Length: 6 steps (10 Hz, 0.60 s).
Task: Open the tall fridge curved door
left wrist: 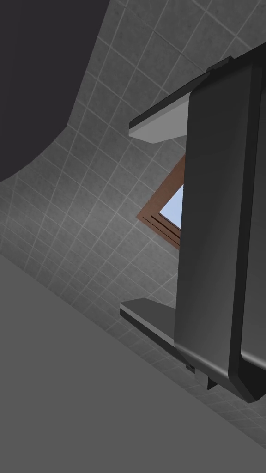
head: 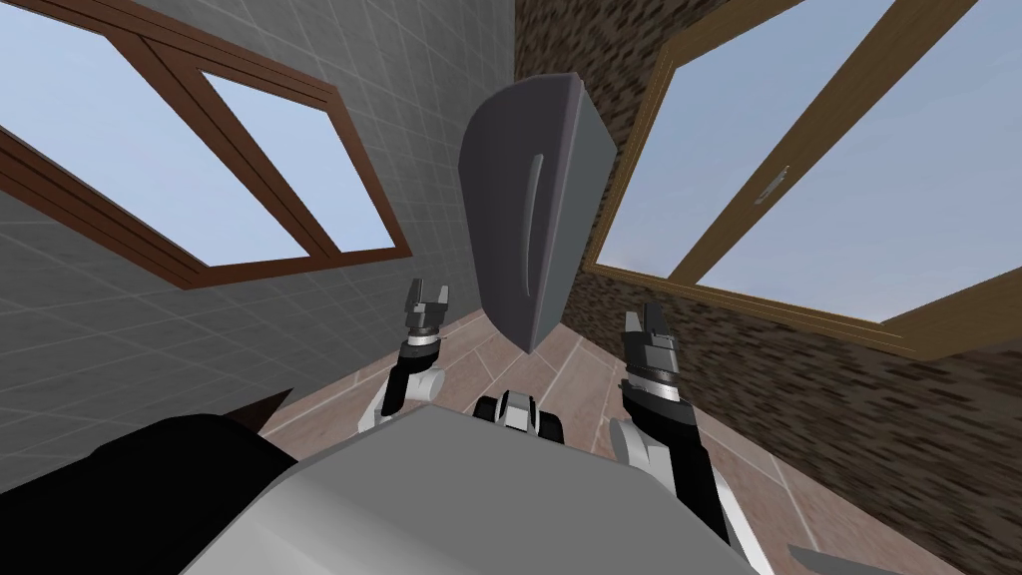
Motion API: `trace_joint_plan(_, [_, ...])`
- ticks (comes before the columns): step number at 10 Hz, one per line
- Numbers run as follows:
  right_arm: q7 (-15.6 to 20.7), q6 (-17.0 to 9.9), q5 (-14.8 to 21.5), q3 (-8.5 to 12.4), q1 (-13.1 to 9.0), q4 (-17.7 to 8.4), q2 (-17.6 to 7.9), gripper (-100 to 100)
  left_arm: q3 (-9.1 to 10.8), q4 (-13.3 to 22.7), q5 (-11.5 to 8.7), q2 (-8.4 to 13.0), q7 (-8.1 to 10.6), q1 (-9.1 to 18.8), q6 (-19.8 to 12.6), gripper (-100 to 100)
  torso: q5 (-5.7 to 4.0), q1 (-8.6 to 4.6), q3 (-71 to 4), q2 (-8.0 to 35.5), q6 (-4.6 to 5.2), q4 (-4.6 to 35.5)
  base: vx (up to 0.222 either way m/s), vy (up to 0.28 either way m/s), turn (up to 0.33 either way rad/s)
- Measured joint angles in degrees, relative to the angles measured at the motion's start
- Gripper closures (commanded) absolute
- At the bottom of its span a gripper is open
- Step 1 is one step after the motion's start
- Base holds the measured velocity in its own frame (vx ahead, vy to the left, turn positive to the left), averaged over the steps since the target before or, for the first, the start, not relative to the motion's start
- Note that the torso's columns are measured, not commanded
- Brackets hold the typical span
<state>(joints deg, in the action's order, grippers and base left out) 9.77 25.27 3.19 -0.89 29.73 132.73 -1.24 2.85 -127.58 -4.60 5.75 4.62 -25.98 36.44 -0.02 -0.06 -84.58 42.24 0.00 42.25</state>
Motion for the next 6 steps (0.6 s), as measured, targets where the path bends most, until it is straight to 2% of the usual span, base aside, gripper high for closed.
trace_joint_plan(3, [0.00, 0.00, 0.00, 0.00, 0.00, 0.00, 0.00, 0, 0.52, 4.64, 0.84, 1.71, -0.94, 1.65, 1.57, -100, 0.01, 0.02, -0.01, 0.00, 0.00, 0.02, 0.081, -0.083, 0.035])
trace_joint_plan(6, [0.00, 0.00, 0.00, 0.00, 0.00, 0.00, 0.00, 0, 1.12, 8.94, 1.63, 2.44, -1.91, 3.21, 3.10, -100, 0.03, 0.14, 0.05, 0.11, 0.00, 0.05, 0.074, -0.072, 0.023])
